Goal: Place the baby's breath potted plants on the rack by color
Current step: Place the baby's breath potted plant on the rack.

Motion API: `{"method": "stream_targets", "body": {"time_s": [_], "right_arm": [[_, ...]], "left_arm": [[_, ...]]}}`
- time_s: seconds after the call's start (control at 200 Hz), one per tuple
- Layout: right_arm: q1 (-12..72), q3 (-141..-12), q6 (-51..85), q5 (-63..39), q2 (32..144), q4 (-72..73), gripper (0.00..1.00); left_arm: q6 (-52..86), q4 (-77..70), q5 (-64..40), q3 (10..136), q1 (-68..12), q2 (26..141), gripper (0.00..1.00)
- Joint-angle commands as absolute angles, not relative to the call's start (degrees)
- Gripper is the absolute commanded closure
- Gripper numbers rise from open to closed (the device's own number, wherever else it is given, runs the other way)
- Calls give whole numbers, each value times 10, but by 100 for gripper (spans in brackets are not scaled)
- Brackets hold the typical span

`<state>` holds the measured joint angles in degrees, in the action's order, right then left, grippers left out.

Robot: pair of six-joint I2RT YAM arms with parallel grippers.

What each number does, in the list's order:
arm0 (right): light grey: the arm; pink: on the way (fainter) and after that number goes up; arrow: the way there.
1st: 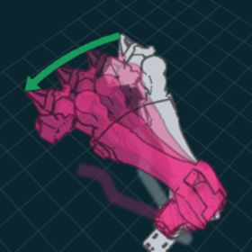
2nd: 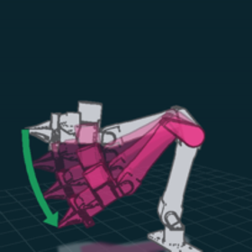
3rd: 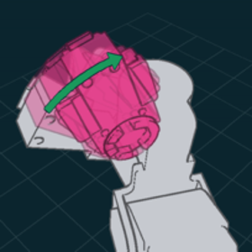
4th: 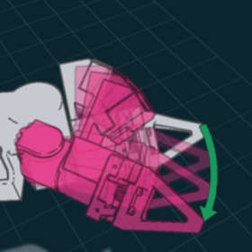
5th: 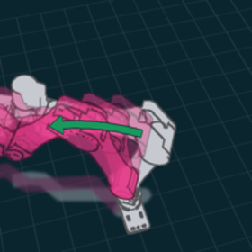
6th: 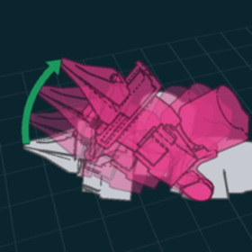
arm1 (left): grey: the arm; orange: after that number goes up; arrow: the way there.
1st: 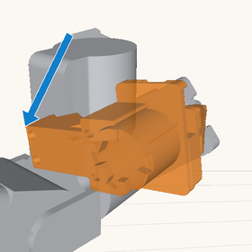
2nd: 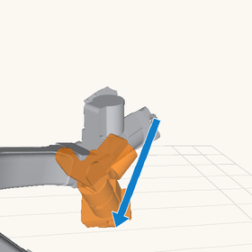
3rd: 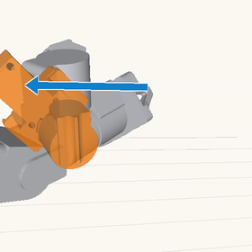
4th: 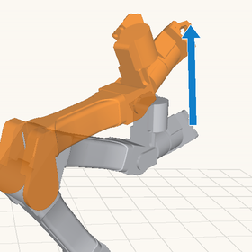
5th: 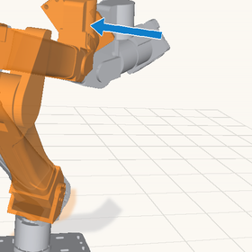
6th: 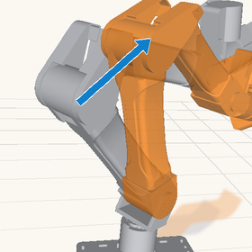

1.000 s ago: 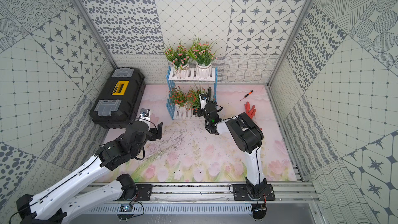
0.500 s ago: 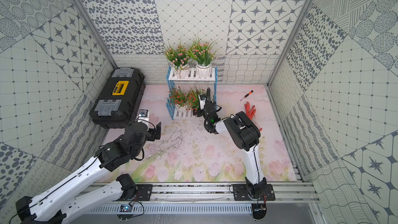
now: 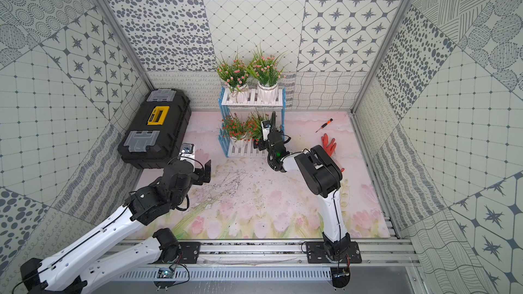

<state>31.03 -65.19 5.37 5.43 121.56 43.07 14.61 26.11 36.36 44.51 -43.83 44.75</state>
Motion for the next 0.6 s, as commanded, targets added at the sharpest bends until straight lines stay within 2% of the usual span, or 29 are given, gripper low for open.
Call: {"method": "stream_targets", "body": {"time_s": [0.0,0.065,0.24,0.46,0.595], "right_arm": [[307,-674,59,64,1211,469,21],[307,-671,62,64,1209,470,20],[306,-674,71,63,1204,448,2],[304,-697,84,64,1202,388,2],[305,-662,89,64,1191,434,2]], "left_arm": [[152,250,372,448,-436,440,2],[153,250,373,447,-436,437,2],[152,251,373,444,-436,432,2],[149,254,374,439,-436,417,2],[150,255,375,434,-436,406,2]]}}
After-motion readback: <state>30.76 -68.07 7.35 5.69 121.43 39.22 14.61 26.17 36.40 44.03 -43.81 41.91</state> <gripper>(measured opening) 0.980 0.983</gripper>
